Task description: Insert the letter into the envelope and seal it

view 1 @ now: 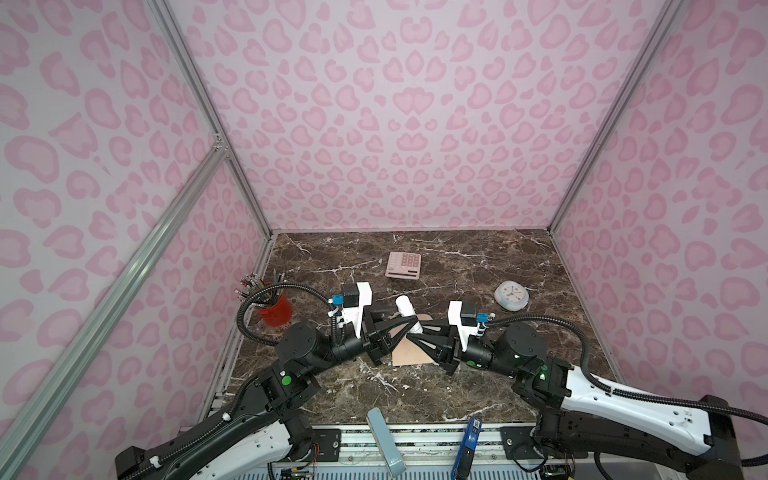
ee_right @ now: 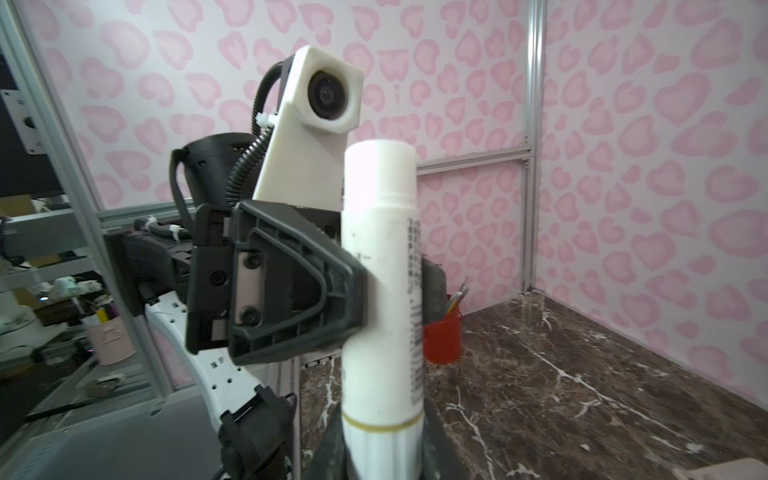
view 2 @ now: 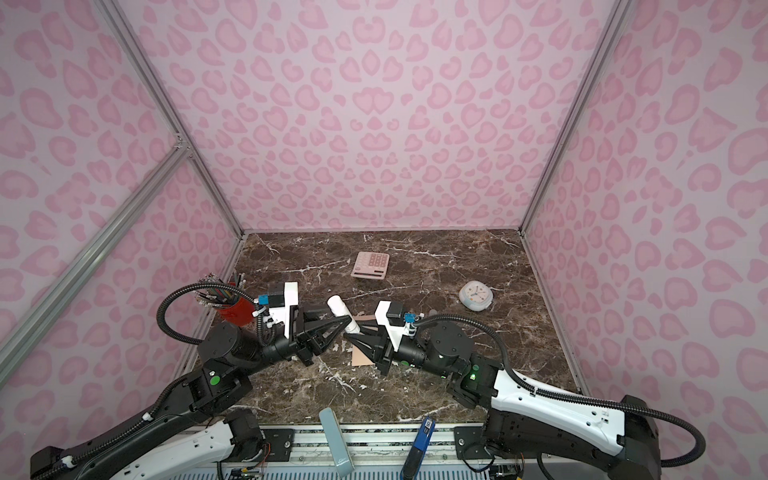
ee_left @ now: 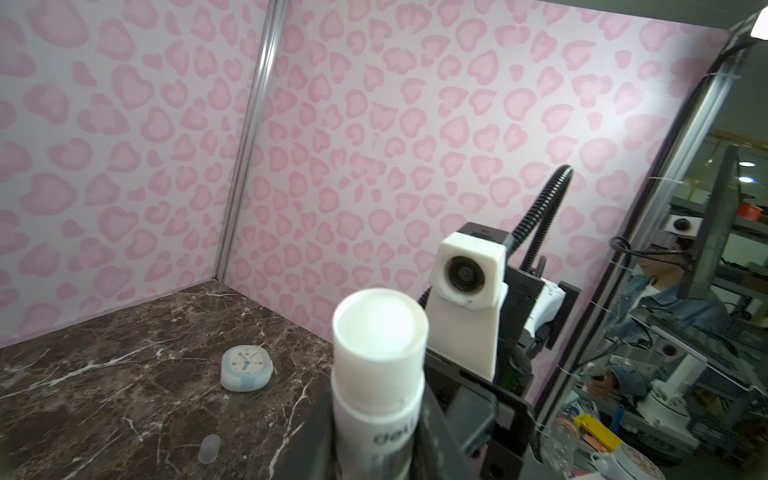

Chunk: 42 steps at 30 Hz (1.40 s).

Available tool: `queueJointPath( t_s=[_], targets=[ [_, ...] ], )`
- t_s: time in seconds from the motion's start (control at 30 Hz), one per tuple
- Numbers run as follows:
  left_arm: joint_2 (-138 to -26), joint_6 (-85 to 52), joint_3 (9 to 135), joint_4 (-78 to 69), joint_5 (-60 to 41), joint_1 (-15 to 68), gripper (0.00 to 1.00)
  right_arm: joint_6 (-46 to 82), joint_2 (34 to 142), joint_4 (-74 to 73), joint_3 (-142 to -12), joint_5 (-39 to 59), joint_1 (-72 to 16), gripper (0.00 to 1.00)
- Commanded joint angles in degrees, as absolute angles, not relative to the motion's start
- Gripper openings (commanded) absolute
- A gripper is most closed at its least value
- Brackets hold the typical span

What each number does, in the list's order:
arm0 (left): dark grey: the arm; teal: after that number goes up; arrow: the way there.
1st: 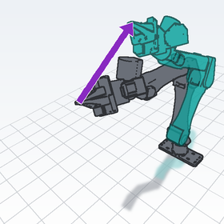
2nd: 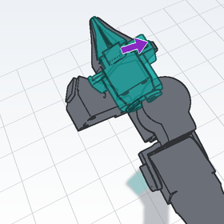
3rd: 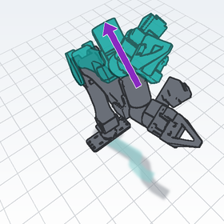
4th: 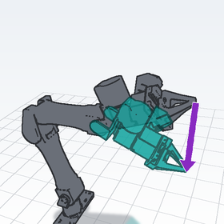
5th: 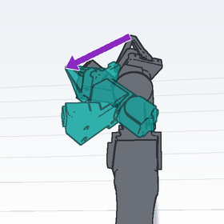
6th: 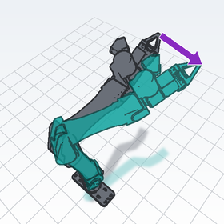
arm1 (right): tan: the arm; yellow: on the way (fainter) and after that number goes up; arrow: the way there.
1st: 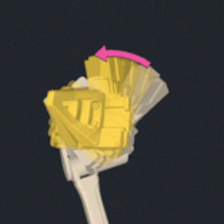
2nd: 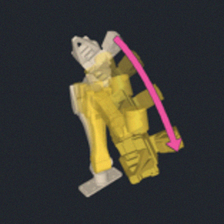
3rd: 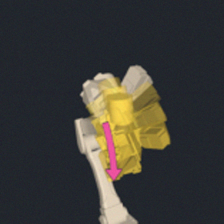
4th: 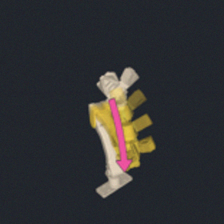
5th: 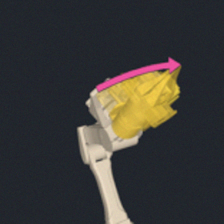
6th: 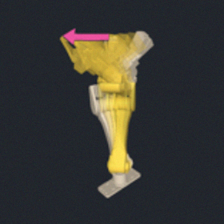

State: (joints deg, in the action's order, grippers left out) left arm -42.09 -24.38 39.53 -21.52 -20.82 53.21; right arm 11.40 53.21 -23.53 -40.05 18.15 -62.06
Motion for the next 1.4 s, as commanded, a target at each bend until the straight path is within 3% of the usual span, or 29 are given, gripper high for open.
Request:
queueJointPath(
  t_s=[0.0, 0.23, 0.4, 0.57, 0.73, 0.9, 1.03, 1.37],
  targets=[
    [-42.1, -27.0, 38.7, -18.9, -38.2, 53.5, 0.04, 17.8, 52.9, -27.1, -40.2, 23.5, -61.1, 0.1],
    [-41.6, -29.3, 36.1, -23.6, -41.4, 53.6, 0.04, 21.0, 56.3, -24.5, -42.6, 33.0, -60.1, 0.11],
    [-40.5, -28.2, 35.9, -21.8, -39.9, 53.6, 0.04, 20.4, 56.2, -23.8, -42.1, 32.4, -59.1, 0.11],
    [-39.3, -26.0, 36.6, -18.0, -35.1, 53.6, 0.04, 18.8, 53.9, -20.8, -41.5, 28.5, -57.4, 0.29],
    [-37.9, -23.3, 38.2, -12.2, -18.6, 53.5, 0.04, 14.7, 50.7, -14.9, -41.2, 20.3, -57.4, 0.53],
    [-37.4, -23.6, 38.6, -10.1, 5.4, 53.6, 0.04, 10.8, 47.7, -19.3, -36.5, 8.2, -58.5, 0.58],
    [-38.2, -25.1, 37.0, -15.5, 17.5, 53.7, 0.04, 2.1, 49.2, -21.9, -35.1, -2.7, -63.7, 0.6],
    [-48.0, -27.6, 36.8, -25.7, 34.4, 56.2, 0.04, -13.7, 65.7, -42.9, -34.7, -23.6, -71.5, 0.65]
  ],
)
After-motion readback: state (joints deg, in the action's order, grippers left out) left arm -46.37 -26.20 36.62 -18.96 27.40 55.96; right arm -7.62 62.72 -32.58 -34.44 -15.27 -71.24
